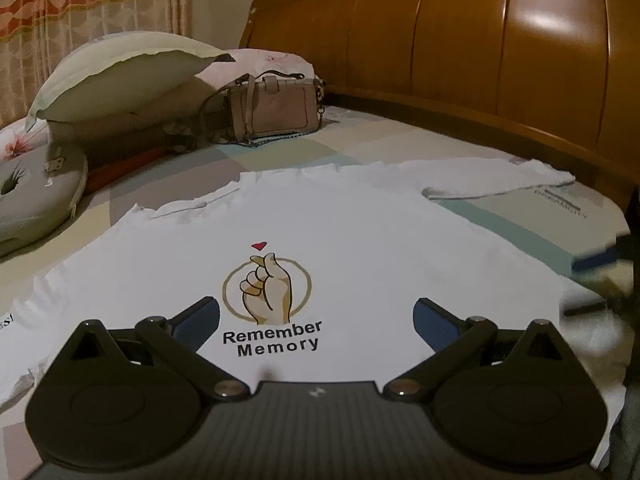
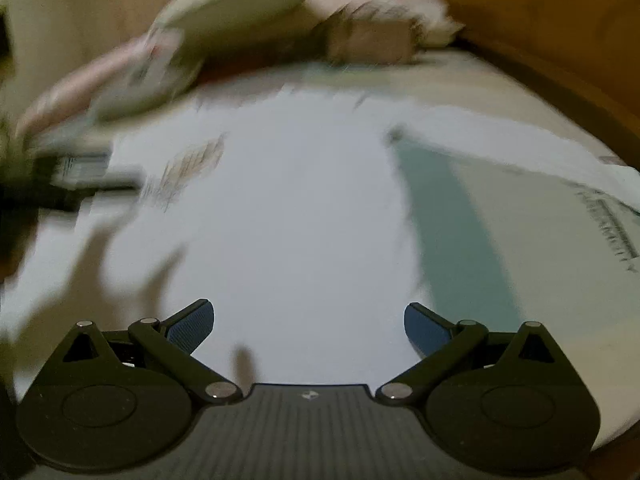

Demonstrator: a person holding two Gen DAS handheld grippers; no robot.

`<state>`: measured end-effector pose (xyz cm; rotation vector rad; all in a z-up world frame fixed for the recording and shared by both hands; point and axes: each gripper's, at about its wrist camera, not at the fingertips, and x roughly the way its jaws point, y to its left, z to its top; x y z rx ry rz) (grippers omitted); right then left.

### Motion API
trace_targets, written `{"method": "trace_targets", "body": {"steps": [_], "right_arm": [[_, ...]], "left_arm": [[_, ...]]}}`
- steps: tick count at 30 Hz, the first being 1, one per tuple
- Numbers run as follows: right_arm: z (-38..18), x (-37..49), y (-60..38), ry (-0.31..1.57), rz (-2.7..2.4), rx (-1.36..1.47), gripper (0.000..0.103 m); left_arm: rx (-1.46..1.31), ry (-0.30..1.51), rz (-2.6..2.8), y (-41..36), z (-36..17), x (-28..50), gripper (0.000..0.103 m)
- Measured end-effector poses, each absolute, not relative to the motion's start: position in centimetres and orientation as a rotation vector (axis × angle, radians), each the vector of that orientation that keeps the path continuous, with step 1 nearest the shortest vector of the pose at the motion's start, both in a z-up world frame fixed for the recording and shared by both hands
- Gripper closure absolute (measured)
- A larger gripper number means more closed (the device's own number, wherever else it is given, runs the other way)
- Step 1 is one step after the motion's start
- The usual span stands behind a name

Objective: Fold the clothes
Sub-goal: 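Lift the grasped sleeve off the bed with the right gripper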

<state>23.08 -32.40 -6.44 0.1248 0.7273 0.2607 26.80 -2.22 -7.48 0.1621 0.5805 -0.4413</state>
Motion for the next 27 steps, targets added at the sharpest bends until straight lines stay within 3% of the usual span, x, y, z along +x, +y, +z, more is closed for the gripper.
{"method": "trace_targets", "body": {"steps": [8,15,27], "right_arm": [[-5.0,27.8,-44.6,0.540,0.016,0.362,0.000],[-7.7,32.1,-53.8,0.525,-0.119,0.585,0.000],[-11.2,33.6,-57.1,0.437,-0.086,0.775,0.000]], "left_arm": [[0.171,0.600,-0.446,-2.5,-8.7,27.6,0.001],[0.183,0.659,-0.420,-2.6,-10.4,28.7,0.001],[0.167,0.719,-0.419,-2.5,-11.7,29.7,0.001]]}}
